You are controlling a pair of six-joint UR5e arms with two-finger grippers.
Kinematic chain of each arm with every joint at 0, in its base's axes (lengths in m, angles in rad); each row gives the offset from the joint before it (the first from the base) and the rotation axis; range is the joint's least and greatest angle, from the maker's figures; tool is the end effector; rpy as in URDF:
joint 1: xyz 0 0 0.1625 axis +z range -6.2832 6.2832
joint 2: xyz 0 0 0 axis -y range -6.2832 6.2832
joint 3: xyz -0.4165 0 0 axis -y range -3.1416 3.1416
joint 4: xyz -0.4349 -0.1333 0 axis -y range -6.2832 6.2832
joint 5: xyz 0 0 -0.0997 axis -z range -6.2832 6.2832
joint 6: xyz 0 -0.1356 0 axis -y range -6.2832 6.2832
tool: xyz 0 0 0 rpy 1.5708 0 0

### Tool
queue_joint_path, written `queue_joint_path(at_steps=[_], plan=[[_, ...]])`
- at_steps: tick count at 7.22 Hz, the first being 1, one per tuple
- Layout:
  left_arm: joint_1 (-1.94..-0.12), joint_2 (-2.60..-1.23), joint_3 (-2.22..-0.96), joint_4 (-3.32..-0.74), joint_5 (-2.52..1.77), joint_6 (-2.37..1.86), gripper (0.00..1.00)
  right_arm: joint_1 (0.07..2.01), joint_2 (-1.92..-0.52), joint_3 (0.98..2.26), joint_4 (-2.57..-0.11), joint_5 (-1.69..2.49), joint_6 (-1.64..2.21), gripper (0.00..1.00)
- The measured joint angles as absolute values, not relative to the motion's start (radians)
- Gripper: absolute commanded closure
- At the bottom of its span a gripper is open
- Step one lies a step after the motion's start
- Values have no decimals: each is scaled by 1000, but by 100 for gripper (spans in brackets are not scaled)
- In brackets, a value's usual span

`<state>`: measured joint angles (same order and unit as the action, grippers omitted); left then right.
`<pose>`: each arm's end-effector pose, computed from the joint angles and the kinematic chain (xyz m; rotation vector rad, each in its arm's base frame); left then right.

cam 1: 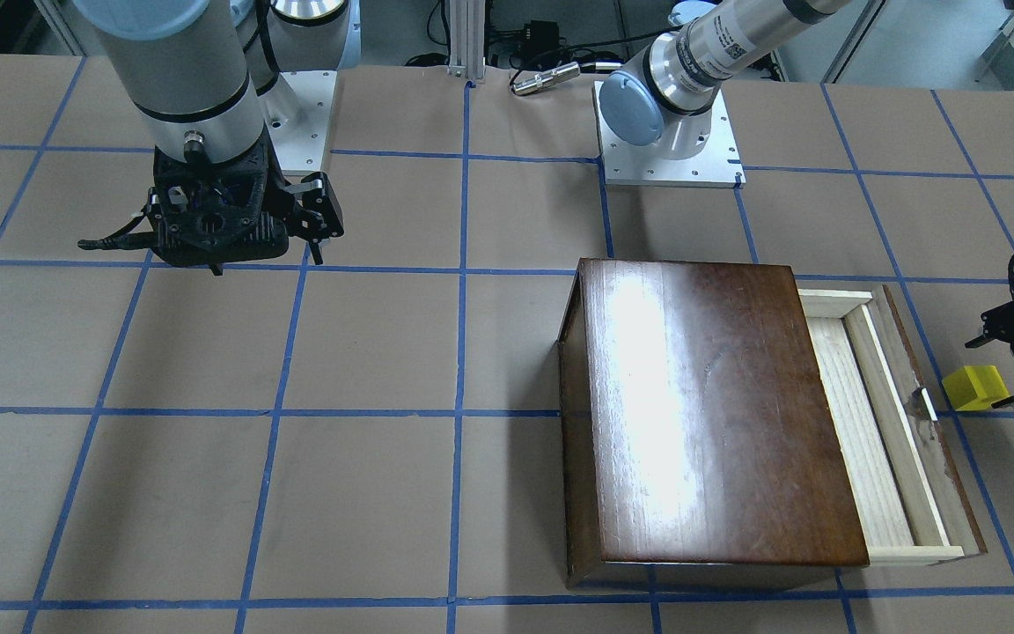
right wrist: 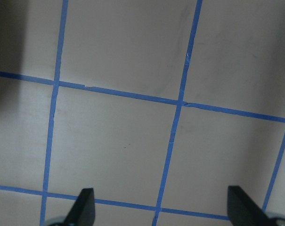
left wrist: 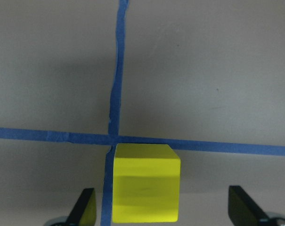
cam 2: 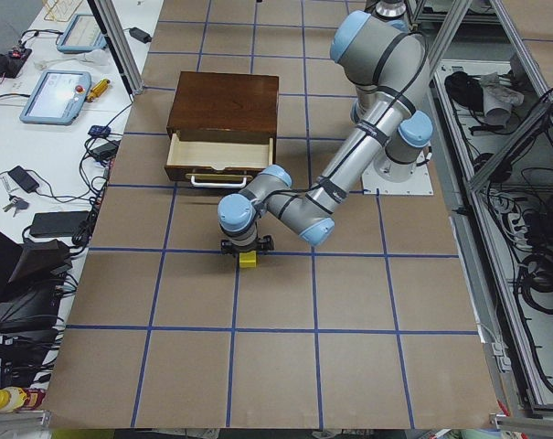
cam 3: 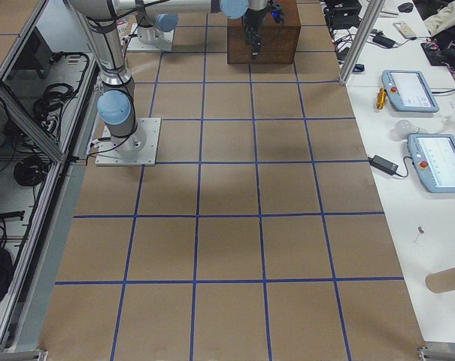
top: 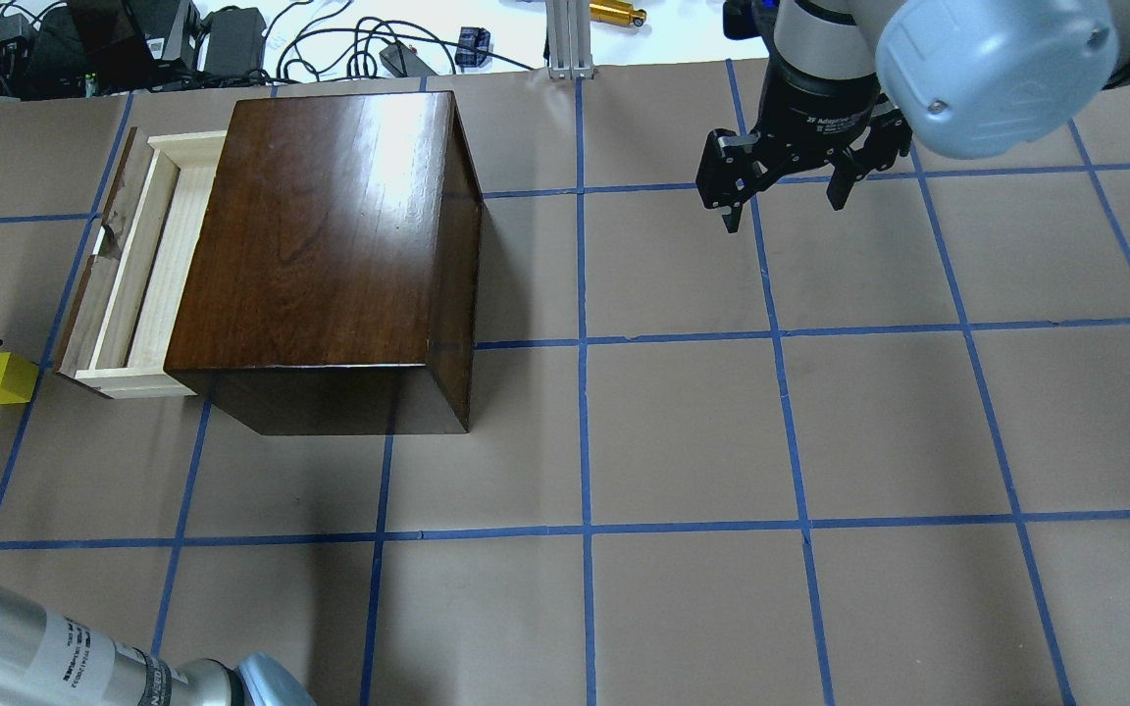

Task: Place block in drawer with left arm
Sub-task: 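Close the left gripper on the yellow cube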

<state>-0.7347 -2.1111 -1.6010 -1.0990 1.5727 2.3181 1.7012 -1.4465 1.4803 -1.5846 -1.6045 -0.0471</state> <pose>0.4051 -0.5453 0.1400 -2.0541 -2.2449 -0.0019 0.2035 -0.5616 0.4236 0.2759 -3.0947 -0.0289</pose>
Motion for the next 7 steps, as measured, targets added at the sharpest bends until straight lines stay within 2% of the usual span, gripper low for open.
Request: queue_joint_path(at_steps=[3, 4, 7], plan=[[-736, -2134, -1603, -1074, 1575, 2327, 0, 1701, -1447, 1480, -1585, -1605, -47, 0], [-737, -2136, -1603, -1072, 1574, 2329, 5, 1701, -1447, 1480, -1585, -1605, -47, 0], [-738, -2140, -1603, -1068, 1571, 2351, 80, 1701, -1447, 1480, -1585, -1605, -46, 0]])
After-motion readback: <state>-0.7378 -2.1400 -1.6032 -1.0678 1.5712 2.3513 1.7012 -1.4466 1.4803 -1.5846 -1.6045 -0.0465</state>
